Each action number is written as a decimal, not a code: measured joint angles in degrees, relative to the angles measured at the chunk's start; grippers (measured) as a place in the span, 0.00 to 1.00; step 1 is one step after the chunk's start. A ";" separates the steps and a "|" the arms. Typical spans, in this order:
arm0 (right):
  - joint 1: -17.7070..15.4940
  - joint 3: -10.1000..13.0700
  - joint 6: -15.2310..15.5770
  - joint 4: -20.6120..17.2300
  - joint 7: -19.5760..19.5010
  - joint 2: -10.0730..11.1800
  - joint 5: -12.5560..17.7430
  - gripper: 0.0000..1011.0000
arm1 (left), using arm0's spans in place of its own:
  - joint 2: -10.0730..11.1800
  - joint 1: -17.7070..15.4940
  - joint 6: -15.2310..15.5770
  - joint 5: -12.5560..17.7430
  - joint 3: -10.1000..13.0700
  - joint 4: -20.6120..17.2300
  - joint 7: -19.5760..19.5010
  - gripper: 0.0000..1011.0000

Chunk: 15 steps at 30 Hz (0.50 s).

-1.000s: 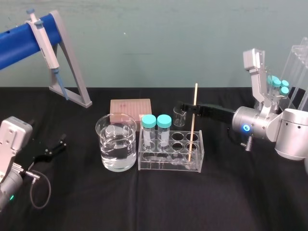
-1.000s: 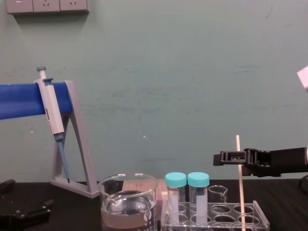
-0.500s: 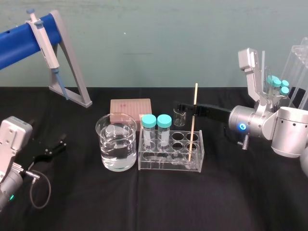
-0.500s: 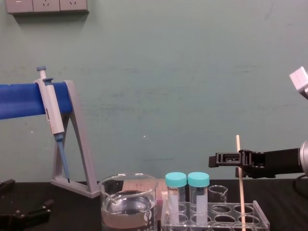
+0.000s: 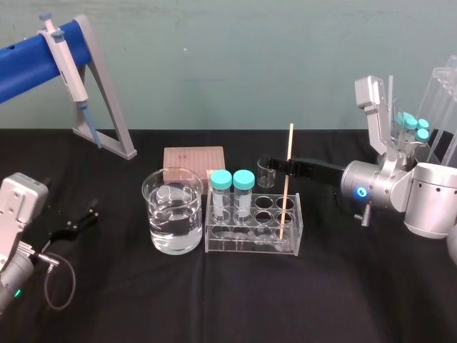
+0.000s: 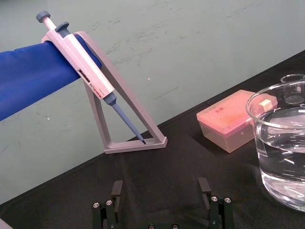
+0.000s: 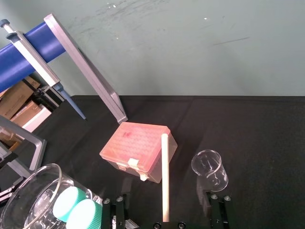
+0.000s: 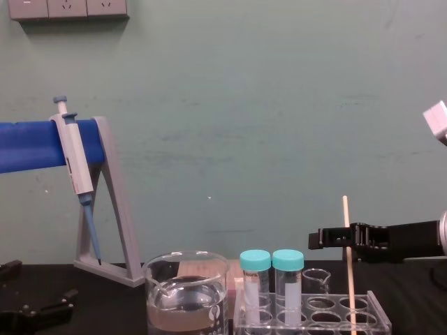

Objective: Hold the thermometer with one hand and immerse one end into the beaker, then reinsert it into the test tube rack.

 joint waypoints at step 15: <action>-0.84 0.70 -0.46 -1.24 -0.29 0.52 0.04 0.42 | 0.00 0.00 0.00 0.00 0.00 0.00 0.00 0.99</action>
